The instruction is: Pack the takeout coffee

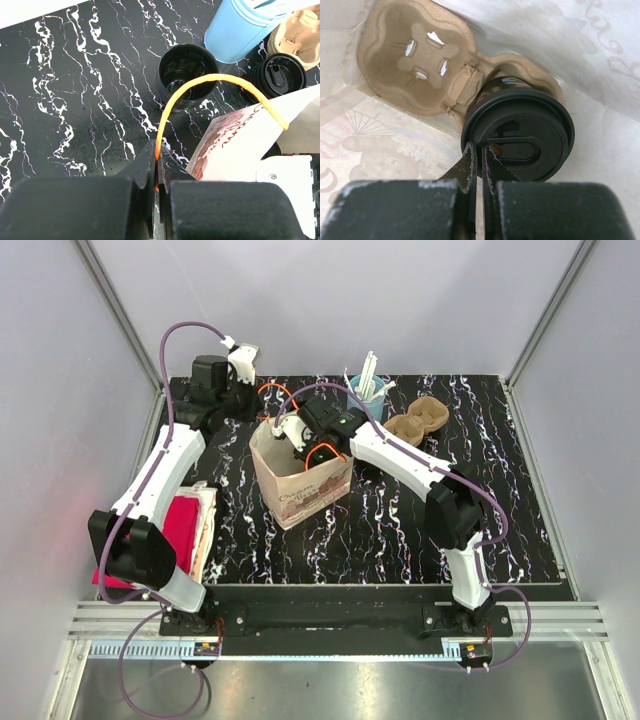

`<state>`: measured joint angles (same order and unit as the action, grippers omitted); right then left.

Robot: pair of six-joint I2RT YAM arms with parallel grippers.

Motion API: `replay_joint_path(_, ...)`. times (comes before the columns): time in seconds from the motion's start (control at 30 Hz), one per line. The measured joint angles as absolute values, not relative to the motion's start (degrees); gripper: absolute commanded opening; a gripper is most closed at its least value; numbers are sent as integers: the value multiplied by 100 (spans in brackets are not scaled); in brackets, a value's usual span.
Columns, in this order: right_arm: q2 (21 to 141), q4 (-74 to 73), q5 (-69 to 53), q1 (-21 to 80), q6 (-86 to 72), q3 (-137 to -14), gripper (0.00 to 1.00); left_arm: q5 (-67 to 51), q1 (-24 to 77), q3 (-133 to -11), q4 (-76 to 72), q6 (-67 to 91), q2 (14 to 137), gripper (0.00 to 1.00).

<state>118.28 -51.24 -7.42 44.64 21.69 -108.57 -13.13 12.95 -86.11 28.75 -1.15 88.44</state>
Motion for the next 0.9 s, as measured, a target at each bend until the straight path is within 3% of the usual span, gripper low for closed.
replay_joint_path(0.37, 11826, -5043, -801, 4464, 2217, -10766, 0, -1313, 1295, -8611, 2875, -115, 8844, 0)
replay_joint_path(0.47, 11826, -5039, -805, 4464, 2228, -10763, 11, -1313, 1295, -8611, 2875, -115, 8844, 0)
replay_joint_path(0.5, 11824, -5039, -805, 4464, 2231, -10763, 21, -1313, 1295, -8611, 2875, -115, 8844, 0)
replay_joint_path(0.6, 11824, -5026, -805, 4464, 2244, -10755, 36, -1313, 1295, -8611, 2875, -115, 8844, 0)
replay_joint_path(0.9, 11824, -4974, -805, 4469, 2309, -10733, 58, -1326, 1295, -8611, 2875, -117, 8844, 0)
